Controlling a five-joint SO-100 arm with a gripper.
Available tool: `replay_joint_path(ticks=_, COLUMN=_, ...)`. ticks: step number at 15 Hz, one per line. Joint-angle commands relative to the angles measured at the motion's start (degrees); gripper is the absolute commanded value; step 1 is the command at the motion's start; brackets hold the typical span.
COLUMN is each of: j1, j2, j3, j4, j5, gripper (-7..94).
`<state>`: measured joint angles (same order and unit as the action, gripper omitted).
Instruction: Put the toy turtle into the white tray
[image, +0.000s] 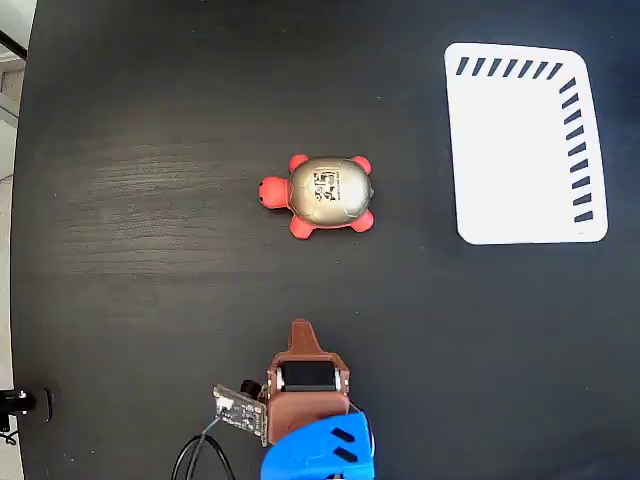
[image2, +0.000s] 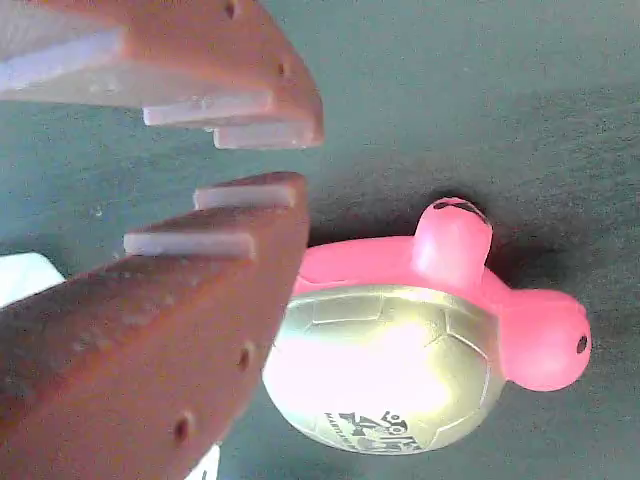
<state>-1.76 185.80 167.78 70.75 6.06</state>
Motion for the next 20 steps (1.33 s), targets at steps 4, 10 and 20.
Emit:
replay_joint_path(ticks=4, j1=-1.0, j2=0.4, j3=-0.3, j4=0.8, j5=0.1, gripper=-1)
replay_joint_path(ticks=10, j1=-0.3, j2=-3.9, j3=-1.1, j4=-0.7, j5=0.8, gripper=-1)
replay_joint_path(ticks=20, j1=6.0, j2=-41.3, j3=-29.2, j4=-7.1, j5=-4.7, gripper=0)
